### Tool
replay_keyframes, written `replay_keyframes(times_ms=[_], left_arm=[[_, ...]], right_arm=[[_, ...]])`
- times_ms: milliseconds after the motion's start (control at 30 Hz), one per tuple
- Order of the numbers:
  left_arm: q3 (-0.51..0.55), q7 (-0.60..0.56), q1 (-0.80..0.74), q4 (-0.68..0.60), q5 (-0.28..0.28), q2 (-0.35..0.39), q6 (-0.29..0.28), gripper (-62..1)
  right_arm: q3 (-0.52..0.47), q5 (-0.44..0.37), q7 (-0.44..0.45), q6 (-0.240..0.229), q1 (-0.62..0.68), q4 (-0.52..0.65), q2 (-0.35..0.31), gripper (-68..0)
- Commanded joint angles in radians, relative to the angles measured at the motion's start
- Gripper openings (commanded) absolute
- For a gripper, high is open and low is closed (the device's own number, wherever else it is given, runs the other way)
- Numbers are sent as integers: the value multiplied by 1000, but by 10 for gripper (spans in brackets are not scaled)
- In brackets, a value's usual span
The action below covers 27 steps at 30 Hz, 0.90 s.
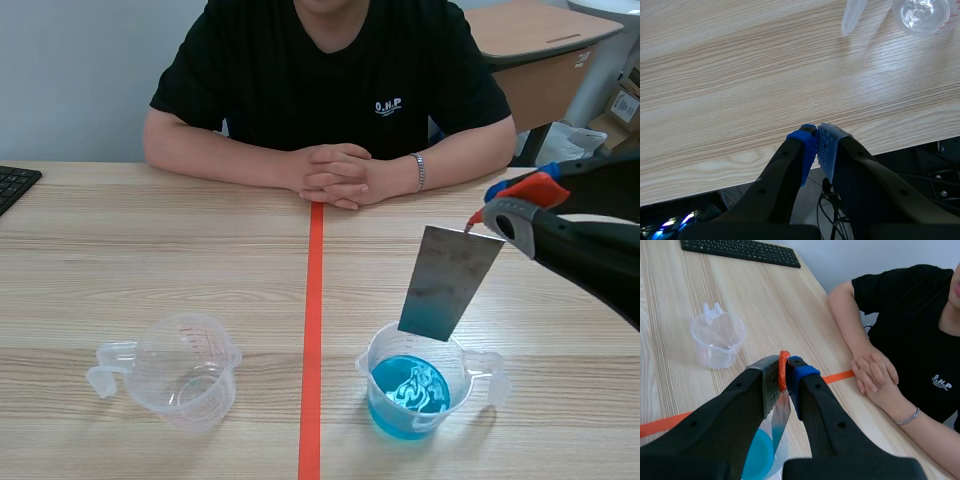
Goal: Do the redox reaction experiment.
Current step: 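Raise the plate and point at it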
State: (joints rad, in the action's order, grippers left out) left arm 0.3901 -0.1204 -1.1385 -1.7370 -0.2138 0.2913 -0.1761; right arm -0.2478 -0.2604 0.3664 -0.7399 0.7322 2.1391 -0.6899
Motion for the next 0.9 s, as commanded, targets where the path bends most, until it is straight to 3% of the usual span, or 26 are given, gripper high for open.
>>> replay_keyframes(times_ms=[0,367,867], left_arm=[[-5,-10,-8,-14,-7,3,1,-567],[-5,-10,-8,-14,-7,3,1,-567],[-5,-10,-8,-14,-7,3,1,-567]], right_arm=[[-14,-37,-3,-6,5,20,-9,-660],[-49,-197,-185,-6,5,91,-9,-660],[-107,-354,-336,-6,5,143,-9,-660]])
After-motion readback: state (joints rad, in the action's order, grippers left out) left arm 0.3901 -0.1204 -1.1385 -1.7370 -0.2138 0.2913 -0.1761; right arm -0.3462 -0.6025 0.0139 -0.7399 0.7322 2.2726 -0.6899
